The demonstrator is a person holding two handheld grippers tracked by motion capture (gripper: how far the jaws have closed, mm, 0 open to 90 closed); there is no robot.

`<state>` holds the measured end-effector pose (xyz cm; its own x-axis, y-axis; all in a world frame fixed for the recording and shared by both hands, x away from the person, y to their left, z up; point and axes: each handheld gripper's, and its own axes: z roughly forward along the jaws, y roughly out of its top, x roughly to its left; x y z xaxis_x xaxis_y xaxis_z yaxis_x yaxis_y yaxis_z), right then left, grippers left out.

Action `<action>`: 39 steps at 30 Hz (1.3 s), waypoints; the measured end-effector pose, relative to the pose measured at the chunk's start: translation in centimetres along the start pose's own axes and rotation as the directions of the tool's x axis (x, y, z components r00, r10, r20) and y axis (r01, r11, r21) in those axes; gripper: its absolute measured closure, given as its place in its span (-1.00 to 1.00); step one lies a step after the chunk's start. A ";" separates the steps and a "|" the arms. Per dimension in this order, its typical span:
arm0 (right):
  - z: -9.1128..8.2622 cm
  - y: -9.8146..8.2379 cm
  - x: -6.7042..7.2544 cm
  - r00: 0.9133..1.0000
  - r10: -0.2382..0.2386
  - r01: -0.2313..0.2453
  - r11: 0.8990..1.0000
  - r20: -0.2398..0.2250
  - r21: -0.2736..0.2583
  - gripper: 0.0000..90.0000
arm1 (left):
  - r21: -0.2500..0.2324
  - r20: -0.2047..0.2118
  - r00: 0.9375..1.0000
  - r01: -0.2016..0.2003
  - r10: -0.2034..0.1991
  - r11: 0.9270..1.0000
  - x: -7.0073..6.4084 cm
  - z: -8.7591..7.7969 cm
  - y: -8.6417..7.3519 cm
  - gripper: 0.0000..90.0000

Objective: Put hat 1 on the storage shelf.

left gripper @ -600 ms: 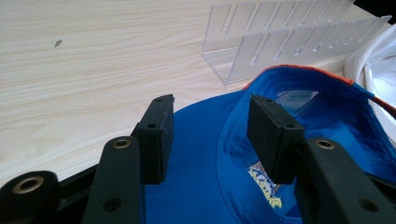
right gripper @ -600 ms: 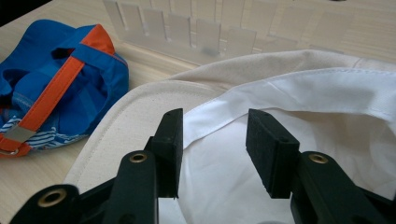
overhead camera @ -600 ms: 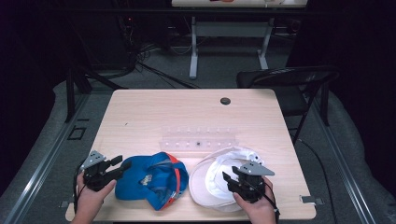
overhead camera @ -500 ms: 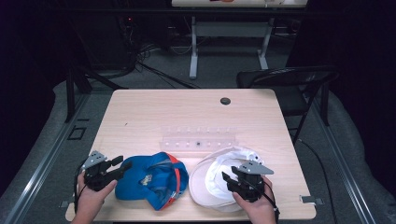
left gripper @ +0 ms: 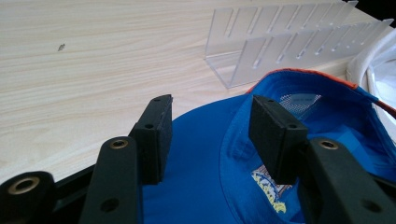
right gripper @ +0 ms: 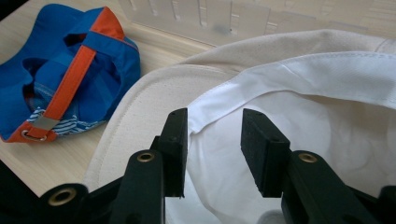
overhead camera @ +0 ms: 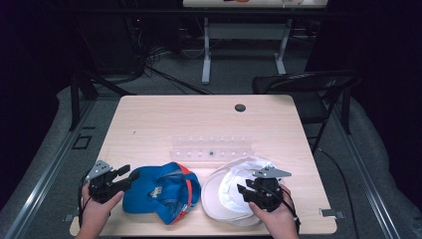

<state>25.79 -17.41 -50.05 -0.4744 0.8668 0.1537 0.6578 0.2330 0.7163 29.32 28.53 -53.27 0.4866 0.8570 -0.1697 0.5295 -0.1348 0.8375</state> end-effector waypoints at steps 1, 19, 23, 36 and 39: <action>-0.2 0.1 -0.1 1.000 -0.003 0.003 1.000 0.001 0.014 0.37 | 0.001 0.000 1.000 0.002 -0.002 1.000 0.0 0.0 0.0 0.11; -2.3 3.6 -1.7 0.999 0.015 -0.020 0.991 0.037 0.129 0.36 | 0.033 -0.004 1.000 0.009 -0.009 0.999 -0.3 0.0 -0.4 0.14; -2.6 3.9 -2.0 0.999 0.006 -0.012 0.990 0.043 0.139 0.36 | 0.032 0.002 1.000 0.022 -0.022 0.999 -0.3 0.0 -0.5 0.14; -3.1 5.9 -3.5 0.990 -0.011 -0.020 0.976 0.140 0.218 0.35 | 0.029 0.018 1.000 0.013 -0.014 0.999 -1.1 0.1 -0.6 0.09; -3.1 6.2 -4.0 0.986 0.000 -0.042 0.968 0.166 0.247 0.34 | 0.017 0.021 1.000 0.008 -0.009 1.000 -1.2 0.2 -0.6 0.09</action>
<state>29.97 -20.82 -44.15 -0.3710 0.9278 0.0388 0.8012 0.2986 0.5186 28.50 27.47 -53.68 0.4962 0.8477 -0.1876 0.5451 -0.1360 0.8273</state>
